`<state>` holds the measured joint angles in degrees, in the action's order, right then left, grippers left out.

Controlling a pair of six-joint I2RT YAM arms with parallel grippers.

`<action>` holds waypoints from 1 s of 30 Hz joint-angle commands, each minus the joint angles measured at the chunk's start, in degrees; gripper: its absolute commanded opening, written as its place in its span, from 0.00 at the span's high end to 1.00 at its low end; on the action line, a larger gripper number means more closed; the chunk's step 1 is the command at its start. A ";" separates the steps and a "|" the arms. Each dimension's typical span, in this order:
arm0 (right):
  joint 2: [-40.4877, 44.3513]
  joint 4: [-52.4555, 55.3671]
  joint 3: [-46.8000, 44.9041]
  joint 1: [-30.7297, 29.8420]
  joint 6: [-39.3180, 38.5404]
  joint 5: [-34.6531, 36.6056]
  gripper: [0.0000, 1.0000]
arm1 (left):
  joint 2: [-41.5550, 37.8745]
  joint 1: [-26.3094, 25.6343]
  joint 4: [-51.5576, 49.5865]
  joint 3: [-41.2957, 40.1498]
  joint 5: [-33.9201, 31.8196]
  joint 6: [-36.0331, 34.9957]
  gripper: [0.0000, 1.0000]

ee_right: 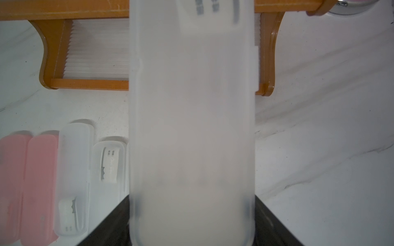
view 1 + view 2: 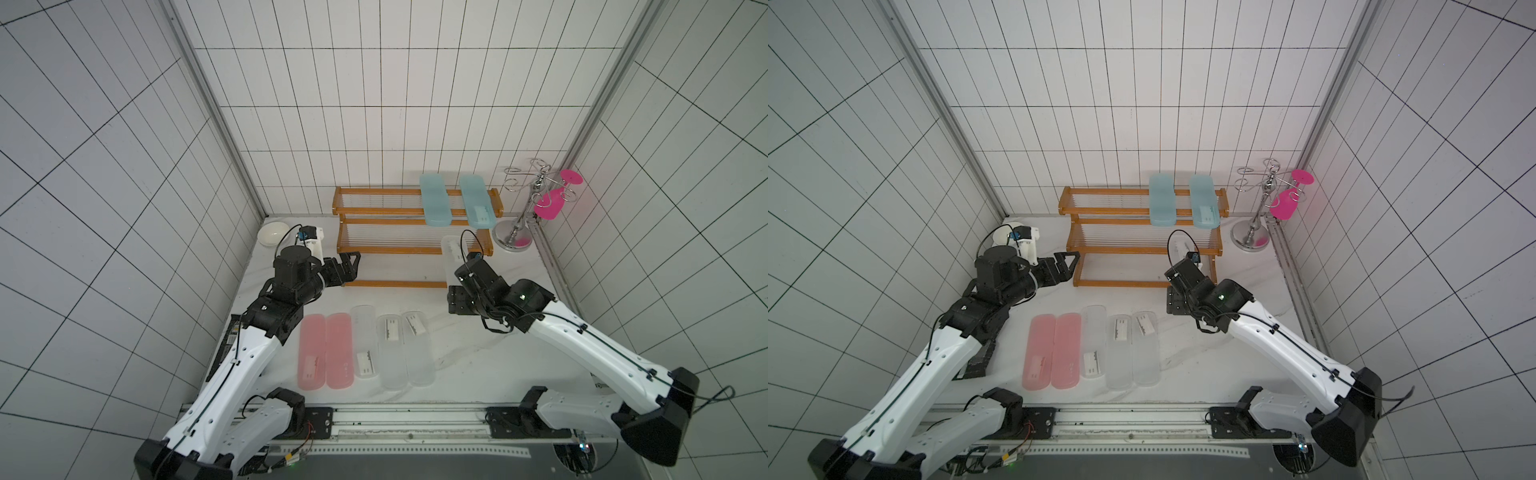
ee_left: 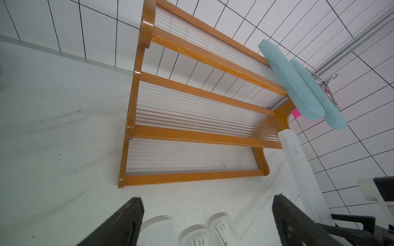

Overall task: Place the pencil cases on the shelf according to color
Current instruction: Place the pencil case on the shelf.

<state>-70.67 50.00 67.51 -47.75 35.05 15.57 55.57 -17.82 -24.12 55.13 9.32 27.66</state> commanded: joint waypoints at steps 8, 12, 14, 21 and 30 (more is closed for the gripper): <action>-8.93 -7.64 6.91 8.34 -9.40 -0.98 0.31 | -1.35 1.39 1.45 -1.17 0.96 -1.82 0.02; -11.58 -12.62 7.21 9.68 -10.08 0.25 0.31 | -1.69 1.56 1.44 -1.17 1.46 -1.77 0.01; -12.82 -13.94 7.86 10.33 -10.34 0.86 0.31 | -1.69 1.56 1.44 -1.16 1.58 -1.64 0.02; -18.07 -16.00 11.26 11.79 -10.79 -0.46 0.31 | -1.67 1.68 1.27 -1.24 2.45 -1.33 0.01; -22.82 -17.12 13.17 12.65 -10.44 0.84 0.31 | -1.69 1.74 1.09 -1.43 3.32 -0.59 0.02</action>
<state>-92.60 34.39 77.47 -35.92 24.82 14.55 54.54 -16.38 -23.79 54.28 11.75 27.00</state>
